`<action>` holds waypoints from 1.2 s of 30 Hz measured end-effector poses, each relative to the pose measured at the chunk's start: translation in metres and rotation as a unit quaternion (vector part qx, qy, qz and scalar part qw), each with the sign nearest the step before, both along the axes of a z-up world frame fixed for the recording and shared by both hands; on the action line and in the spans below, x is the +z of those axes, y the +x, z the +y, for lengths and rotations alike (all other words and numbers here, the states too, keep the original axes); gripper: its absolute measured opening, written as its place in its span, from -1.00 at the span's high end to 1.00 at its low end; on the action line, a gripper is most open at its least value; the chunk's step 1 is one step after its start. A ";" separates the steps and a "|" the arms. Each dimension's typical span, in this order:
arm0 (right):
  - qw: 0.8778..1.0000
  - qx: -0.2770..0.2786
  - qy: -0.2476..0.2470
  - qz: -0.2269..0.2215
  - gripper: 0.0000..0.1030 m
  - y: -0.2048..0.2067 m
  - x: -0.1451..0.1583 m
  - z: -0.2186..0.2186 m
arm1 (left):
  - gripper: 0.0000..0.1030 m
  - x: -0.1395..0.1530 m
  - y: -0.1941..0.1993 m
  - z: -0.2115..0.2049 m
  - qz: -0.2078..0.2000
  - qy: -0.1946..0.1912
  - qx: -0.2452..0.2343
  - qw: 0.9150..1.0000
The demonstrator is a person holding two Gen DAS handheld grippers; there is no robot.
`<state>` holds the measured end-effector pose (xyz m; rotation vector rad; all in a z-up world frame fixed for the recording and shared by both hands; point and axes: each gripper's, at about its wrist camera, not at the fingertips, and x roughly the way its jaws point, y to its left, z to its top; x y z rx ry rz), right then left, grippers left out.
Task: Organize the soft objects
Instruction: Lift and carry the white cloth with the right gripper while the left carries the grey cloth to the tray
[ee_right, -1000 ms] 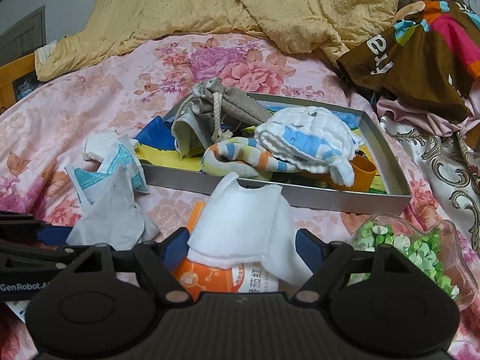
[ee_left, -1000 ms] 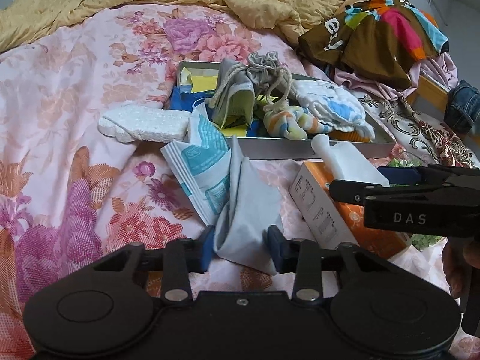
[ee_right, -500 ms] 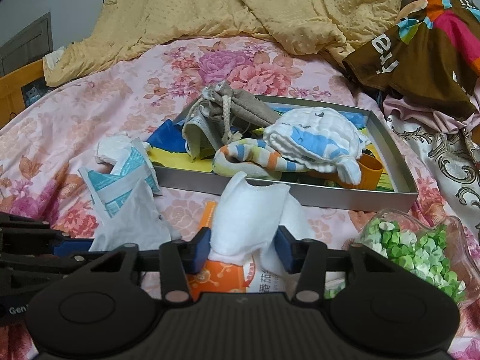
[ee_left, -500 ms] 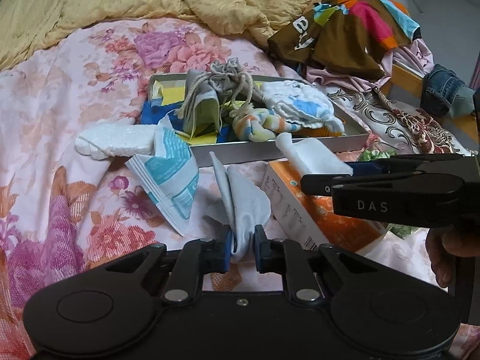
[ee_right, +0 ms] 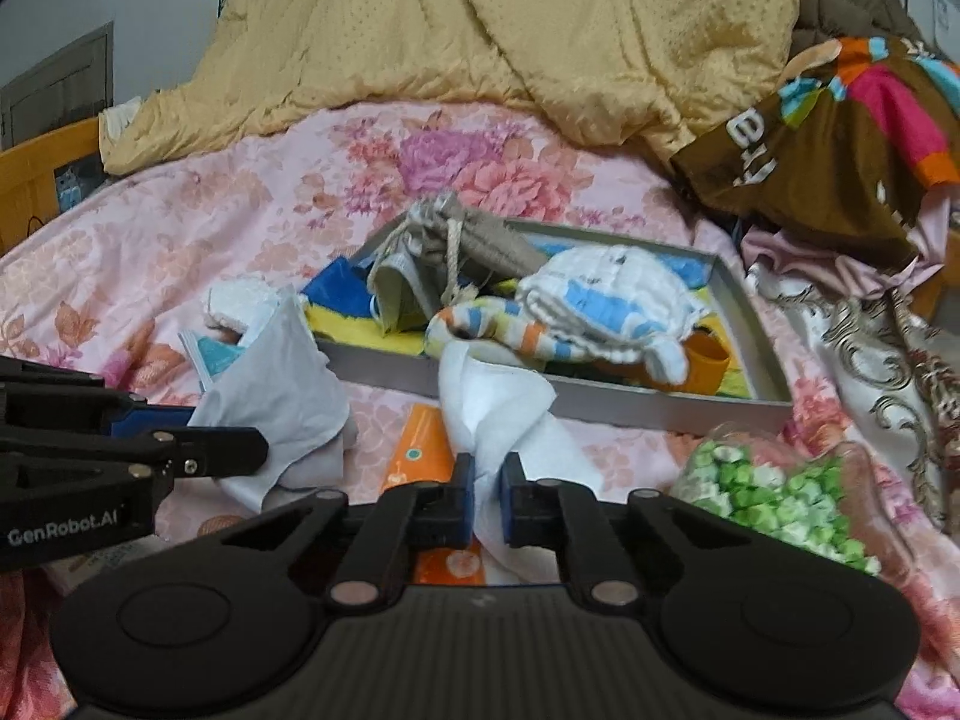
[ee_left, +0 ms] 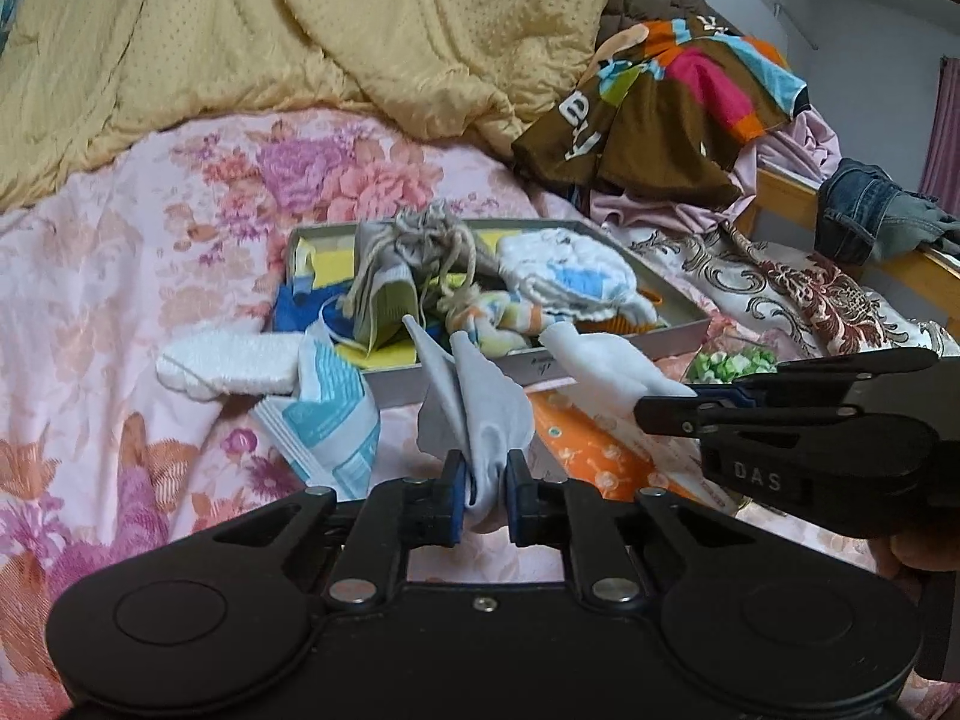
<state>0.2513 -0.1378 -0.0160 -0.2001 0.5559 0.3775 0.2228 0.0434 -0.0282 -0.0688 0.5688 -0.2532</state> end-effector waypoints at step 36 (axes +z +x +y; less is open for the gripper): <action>0.985 0.027 0.069 -0.158 0.85 0.007 0.119 -0.018 | 0.73 0.113 0.011 -0.017 -0.084 0.021 0.057 0.995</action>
